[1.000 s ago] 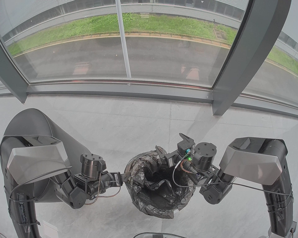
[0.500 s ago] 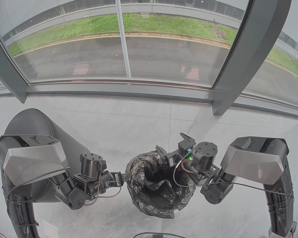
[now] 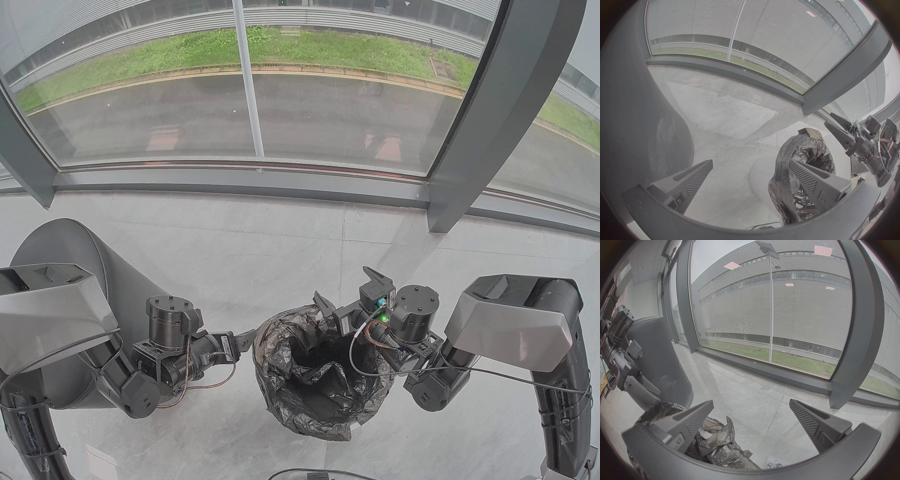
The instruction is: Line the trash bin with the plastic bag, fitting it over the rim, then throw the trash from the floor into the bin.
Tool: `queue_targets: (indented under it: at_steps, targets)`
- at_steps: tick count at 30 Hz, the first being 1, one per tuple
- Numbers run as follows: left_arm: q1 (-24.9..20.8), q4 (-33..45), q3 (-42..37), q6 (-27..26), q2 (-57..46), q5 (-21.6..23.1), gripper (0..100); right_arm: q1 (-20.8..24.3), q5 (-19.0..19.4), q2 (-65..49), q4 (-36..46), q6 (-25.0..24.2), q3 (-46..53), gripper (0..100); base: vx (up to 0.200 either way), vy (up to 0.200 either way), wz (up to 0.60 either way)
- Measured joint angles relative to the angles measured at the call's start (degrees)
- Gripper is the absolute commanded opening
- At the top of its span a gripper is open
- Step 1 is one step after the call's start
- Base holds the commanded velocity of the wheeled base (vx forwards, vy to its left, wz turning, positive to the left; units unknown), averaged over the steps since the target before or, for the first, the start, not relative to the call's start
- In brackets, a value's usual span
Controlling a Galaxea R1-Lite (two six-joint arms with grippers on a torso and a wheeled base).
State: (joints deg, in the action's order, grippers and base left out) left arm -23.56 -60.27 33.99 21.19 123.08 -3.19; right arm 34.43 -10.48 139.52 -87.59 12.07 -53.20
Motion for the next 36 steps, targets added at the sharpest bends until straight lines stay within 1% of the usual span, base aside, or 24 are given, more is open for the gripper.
queue_targets:
  at_steps: [11,21,30,36]
  targets:
    - [0.6,-1.7,1.0,0.0,2.6,0.1,100,-0.1,0.0,0.3,0.0,0.0,0.0,100,0.000,0.000,0.00]
    - [0.6,-3.1,-3.0,0.2,4.9,0.1,100,-0.1,0.0,0.5,0.0,-0.2,0.1,100,0.000,0.000,0.00]
    - [0.8,-12.0,-5.8,0.1,8.6,0.1,100,-0.1,0.0,0.9,0.0,-0.1,0.0,100,0.000,0.000,0.00]
    - [0.8,-12.3,-6.5,0.1,11.1,0.7,100,-0.2,0.0,1.1,0.0,-0.2,0.0,100,0.000,0.000,0.00]
